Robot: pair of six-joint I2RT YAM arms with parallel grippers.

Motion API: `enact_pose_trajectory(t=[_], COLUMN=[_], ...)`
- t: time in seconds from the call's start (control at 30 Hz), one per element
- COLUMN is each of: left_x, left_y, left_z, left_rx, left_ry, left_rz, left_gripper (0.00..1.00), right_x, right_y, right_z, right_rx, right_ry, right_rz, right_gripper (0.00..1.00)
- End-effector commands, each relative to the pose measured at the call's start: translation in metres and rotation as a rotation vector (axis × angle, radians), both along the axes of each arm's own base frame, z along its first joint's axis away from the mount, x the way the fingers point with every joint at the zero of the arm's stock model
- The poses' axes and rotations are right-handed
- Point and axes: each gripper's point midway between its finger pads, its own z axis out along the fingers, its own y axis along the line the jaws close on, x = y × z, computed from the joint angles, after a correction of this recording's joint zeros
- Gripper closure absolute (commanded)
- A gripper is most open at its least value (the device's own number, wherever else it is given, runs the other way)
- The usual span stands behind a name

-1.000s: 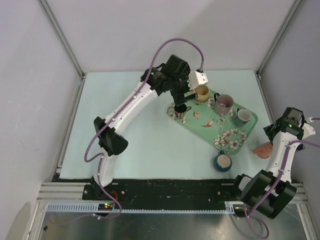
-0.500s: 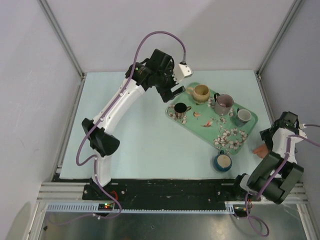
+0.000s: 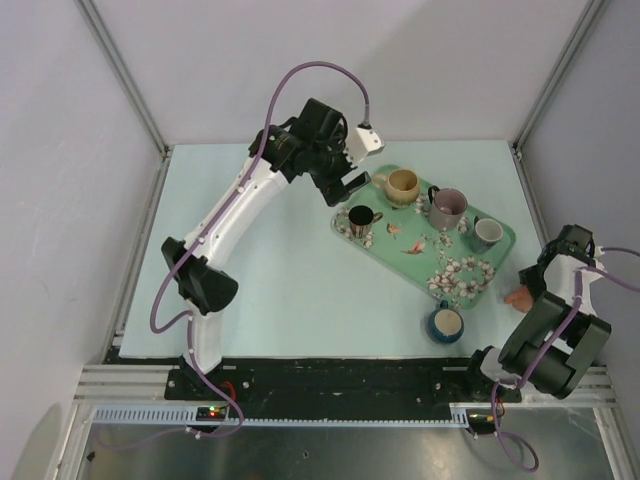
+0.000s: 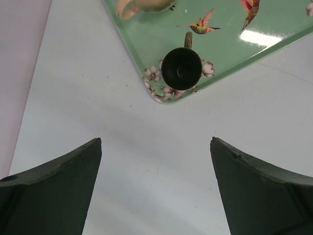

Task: Turn the mug right side up

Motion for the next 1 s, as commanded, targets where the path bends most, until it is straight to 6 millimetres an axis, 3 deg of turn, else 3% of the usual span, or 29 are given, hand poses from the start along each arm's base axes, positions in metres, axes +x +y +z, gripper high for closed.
enact_pose_trajectory(t=[0.0, 0.07, 0.23, 0.4, 0.5, 0.6, 0.77, 0.97], left_x=[-0.013, -0.014, -0.020, -0.032, -0.038, -0.054, -0.100, -0.120], left_y=[0.005, 0.006, 0.002, -0.007, -0.014, -0.024, -0.033, -0.033], left_z=[0.031, 0.032, 0.039, 0.051, 0.074, 0.099, 0.146, 0.177], left_rx=[-0.062, -0.069, -0.120, -0.222, -0.322, -0.427, -0.593, -0.680], left_ry=[-0.034, -0.031, -0.006, 0.060, 0.085, 0.129, 0.197, 0.198], left_rz=[0.000, -0.003, -0.021, -0.059, -0.053, -0.101, -0.296, -0.357], left_gripper=[0.04, 0.05, 0.04, 0.04, 0.06, 0.07, 0.07, 0.07], right_x=[0.008, 0.009, 0.015, 0.026, 0.042, 0.060, 0.077, 0.074], right_y=[-0.001, -0.001, 0.001, 0.004, 0.023, 0.059, 0.128, 0.258], right_z=[0.016, 0.027, 0.069, 0.140, 0.188, 0.236, 0.295, 0.366], right_rx=[-0.040, -0.068, -0.175, -0.322, -0.379, -0.435, -0.477, -0.215], right_ry=[-0.073, -0.100, -0.208, -0.305, -0.433, -0.560, -0.741, -1.172], right_rz=[0.052, 0.070, 0.112, 0.175, 0.312, 0.507, 0.777, 1.158], right_gripper=[0.85, 0.96, 1.00, 1.00, 1.00, 1.00, 1.00, 1.00])
